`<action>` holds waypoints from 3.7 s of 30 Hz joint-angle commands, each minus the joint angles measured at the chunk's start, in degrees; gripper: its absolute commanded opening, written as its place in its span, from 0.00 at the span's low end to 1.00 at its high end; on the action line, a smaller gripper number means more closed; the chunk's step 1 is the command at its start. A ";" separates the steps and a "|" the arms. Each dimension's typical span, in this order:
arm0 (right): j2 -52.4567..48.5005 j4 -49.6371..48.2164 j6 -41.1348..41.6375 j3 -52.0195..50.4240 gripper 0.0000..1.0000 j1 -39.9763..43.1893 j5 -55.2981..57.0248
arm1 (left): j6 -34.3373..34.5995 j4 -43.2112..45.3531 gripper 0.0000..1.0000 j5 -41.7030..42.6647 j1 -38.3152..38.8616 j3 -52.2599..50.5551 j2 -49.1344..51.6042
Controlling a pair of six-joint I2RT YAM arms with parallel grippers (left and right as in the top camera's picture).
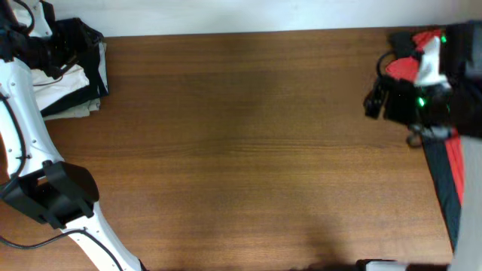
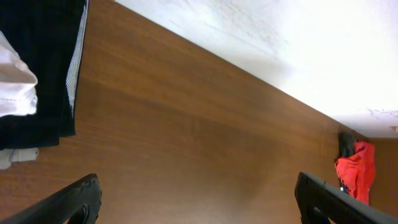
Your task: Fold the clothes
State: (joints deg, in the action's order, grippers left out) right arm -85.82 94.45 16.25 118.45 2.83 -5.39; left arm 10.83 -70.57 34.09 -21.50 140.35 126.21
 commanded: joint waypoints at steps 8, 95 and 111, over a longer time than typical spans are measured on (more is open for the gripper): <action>15.85 2.71 -0.37 0.24 0.99 -0.57 2.67 | 0.26 0.11 0.99 0.42 -0.31 0.04 0.42; 85.57 -90.53 -9.84 -118.14 0.99 -3.21 -0.83 | 0.20 10.67 0.99 -30.53 27.71 -60.48 -53.72; 85.57 -90.53 -9.84 -118.14 0.99 -3.19 -0.83 | -4.02 72.91 0.99 -30.45 17.70 -138.33 -125.11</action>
State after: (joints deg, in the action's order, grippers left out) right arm -0.67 3.60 6.85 0.58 -0.05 -6.31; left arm 7.53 1.93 4.01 -2.46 5.02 5.76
